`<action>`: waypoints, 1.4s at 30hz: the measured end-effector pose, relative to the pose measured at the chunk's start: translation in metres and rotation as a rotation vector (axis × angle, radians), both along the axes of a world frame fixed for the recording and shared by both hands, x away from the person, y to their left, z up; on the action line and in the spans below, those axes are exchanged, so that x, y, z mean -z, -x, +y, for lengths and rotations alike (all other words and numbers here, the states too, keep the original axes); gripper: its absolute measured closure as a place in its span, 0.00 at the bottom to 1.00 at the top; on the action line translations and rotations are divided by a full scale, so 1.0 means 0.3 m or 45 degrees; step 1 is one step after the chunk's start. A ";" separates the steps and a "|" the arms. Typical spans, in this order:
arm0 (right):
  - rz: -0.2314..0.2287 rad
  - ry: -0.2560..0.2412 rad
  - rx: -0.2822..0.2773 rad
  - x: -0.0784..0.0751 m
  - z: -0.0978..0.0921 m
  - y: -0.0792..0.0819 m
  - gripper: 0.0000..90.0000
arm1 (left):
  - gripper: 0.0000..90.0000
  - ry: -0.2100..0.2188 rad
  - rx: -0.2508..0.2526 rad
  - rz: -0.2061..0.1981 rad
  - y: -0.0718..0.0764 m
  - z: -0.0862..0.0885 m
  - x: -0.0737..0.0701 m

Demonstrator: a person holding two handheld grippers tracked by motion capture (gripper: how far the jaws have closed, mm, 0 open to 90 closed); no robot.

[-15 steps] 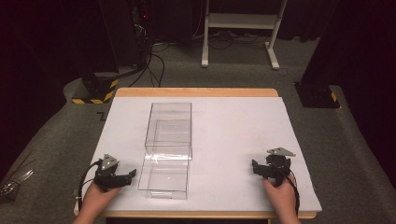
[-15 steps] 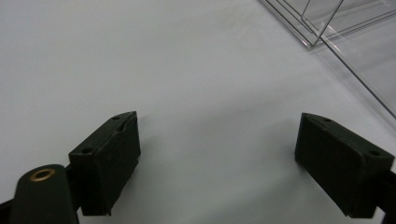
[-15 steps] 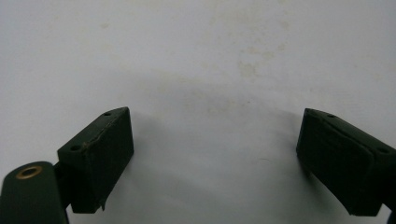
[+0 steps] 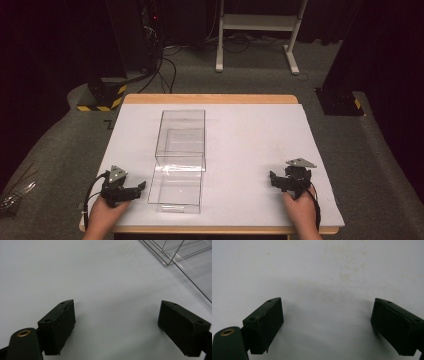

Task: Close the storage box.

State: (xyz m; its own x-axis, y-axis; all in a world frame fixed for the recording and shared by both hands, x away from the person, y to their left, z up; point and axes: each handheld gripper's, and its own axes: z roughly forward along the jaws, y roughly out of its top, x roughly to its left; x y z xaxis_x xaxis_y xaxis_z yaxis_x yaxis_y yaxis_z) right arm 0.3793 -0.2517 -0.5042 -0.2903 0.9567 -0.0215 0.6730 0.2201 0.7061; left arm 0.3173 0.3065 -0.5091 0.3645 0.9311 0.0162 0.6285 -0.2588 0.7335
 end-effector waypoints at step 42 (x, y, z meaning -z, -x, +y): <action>0.000 -0.003 -0.001 0.000 -0.001 0.000 0.12 | 0.17 0.181 0.127 -0.184 0.116 0.008 -0.164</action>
